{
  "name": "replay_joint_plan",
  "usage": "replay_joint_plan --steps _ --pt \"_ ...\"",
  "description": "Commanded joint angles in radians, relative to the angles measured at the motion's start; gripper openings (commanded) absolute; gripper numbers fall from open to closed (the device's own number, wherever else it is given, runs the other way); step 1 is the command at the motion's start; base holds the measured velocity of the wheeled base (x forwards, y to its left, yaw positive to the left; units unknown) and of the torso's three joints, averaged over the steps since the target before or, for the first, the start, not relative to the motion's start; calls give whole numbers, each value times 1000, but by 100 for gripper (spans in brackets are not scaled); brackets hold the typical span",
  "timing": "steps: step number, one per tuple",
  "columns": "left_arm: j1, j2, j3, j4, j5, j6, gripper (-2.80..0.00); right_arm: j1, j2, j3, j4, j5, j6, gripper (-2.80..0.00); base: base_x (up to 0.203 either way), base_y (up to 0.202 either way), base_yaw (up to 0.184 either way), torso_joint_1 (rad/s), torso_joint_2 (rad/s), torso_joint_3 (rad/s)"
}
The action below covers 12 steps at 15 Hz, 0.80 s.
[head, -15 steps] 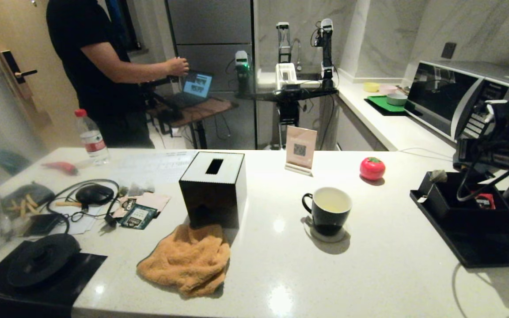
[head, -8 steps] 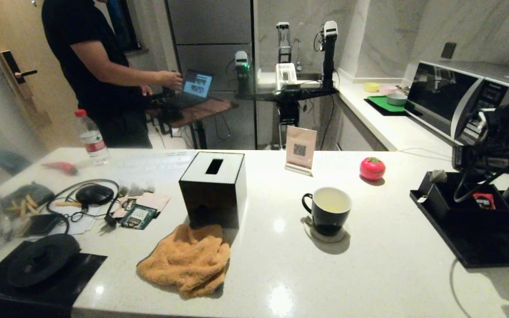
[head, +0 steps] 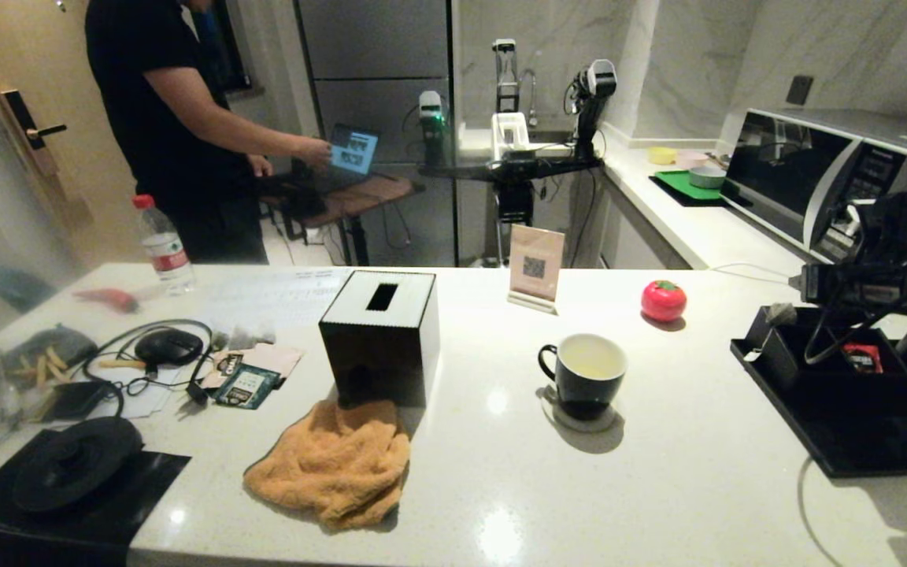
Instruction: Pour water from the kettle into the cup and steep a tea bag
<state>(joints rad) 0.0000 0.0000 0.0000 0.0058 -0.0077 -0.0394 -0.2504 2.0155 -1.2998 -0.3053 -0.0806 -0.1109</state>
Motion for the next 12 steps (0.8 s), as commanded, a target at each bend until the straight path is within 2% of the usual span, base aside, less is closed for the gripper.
replay_joint_plan --steps 1,6,9,12 --pt "0 0 0 0 0 -1 -280 -1 6 1 -6 -1 -1 0 0 0 0 0 0 0" --pt "0 0 0 0 0 -1 -280 -7 6 11 1 1 4 0 0 0 0 0 0 0" --pt "0 0 0 0 0 -1 -280 -7 5 10 3 4 49 0 0 0 0 0 0 0" --pt "0 0 0 0 0 -1 -280 -7 5 13 5 9 56 0 0 0 0 0 0 0"
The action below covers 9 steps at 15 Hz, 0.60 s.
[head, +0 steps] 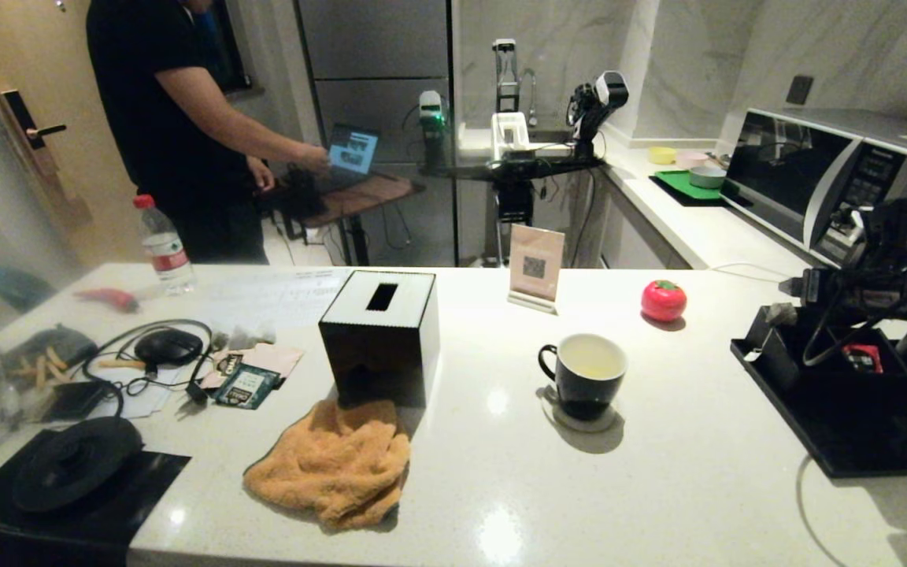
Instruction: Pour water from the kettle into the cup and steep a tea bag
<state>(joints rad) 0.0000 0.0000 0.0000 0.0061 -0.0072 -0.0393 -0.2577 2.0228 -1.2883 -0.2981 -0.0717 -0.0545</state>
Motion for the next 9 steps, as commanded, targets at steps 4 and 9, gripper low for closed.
replay_joint_plan --steps 4,9 --pt "0 0 0 0 0 -1 -280 0 1 3 -1 3 1 0 0 0 0 0 0 0" --pt "0 0 0 0 0 -1 -280 5 1 53 -19 1 -4 0 0 0 0 0 0 0"
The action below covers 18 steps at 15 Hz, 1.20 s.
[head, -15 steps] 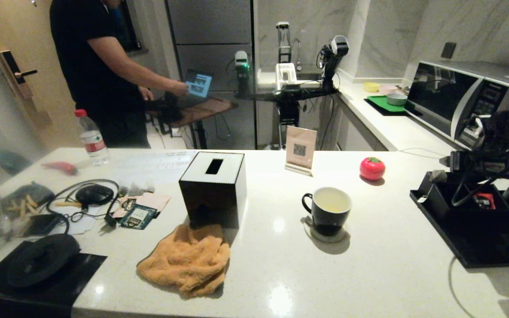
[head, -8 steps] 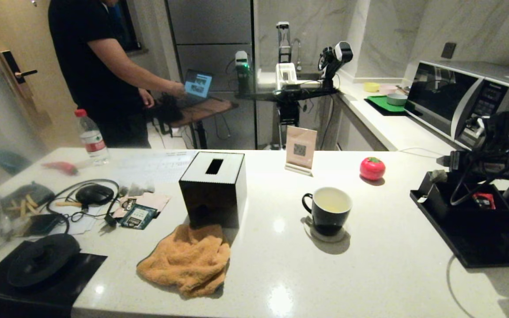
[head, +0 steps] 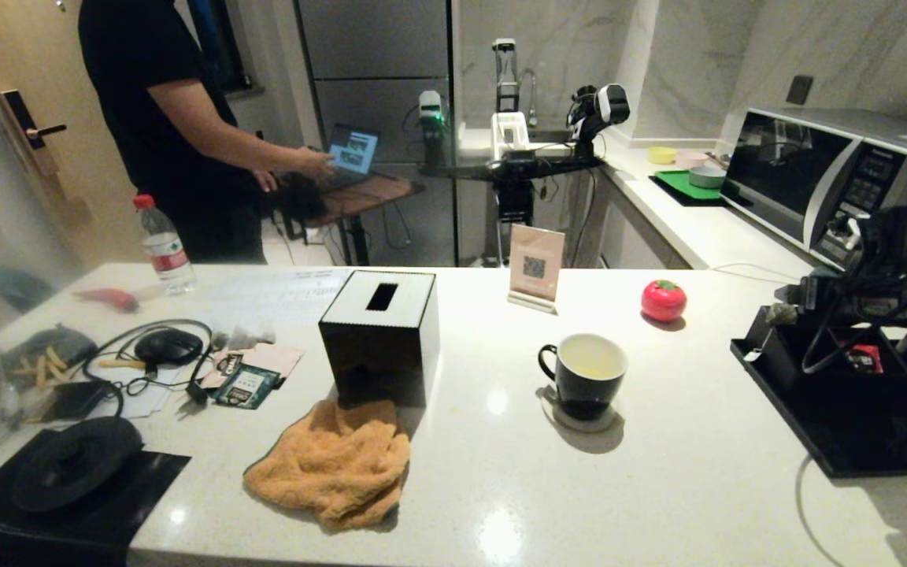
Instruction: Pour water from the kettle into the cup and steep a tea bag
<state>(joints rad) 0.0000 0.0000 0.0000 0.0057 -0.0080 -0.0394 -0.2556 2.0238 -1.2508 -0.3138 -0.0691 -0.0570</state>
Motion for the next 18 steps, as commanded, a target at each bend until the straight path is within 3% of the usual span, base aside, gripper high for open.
replay_joint_plan --steps 1,5,11,18 --pt "0 0 0 0 0 -1 -280 2 -1 24 -5 -3 -1 0 0 0 0 0 0 0" --pt "0 0 0 0 0 -1 -280 14 3 31 -11 -9 22 0 0 0 0 0 0 0" --pt "0 0 0 0 0 -1 -280 35 29 92 -149 -14 20 0 0 0 0 0 0 0" --pt "0 0 0 0 0 -2 -280 39 52 119 -212 -55 20 0 0 0 0 0 0 0"
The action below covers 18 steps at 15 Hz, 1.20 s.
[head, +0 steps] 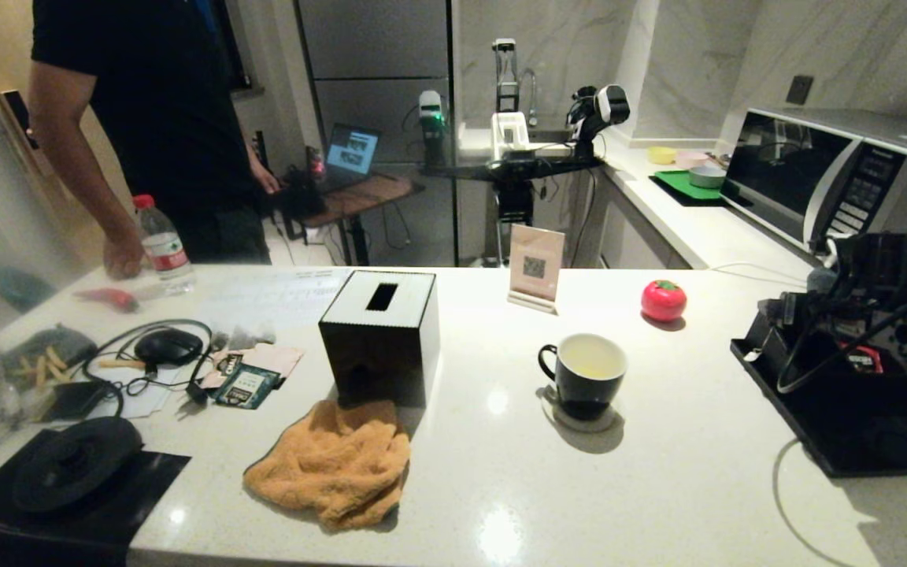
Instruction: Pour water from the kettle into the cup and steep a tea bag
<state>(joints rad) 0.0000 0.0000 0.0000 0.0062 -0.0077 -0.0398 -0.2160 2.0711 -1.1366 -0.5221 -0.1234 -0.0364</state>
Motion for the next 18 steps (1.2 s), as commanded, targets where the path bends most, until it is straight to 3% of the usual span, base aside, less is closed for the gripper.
replay_joint_plan --steps 1,18 --pt "0 0 0 0 0 0 -280 0 4 10 -5 -1 0 0 0 0 0 0 0 0" --pt "0 0 0 0 0 0 -280 0 27 51 -79 -1 0 0 0 0 0 0 0 0"
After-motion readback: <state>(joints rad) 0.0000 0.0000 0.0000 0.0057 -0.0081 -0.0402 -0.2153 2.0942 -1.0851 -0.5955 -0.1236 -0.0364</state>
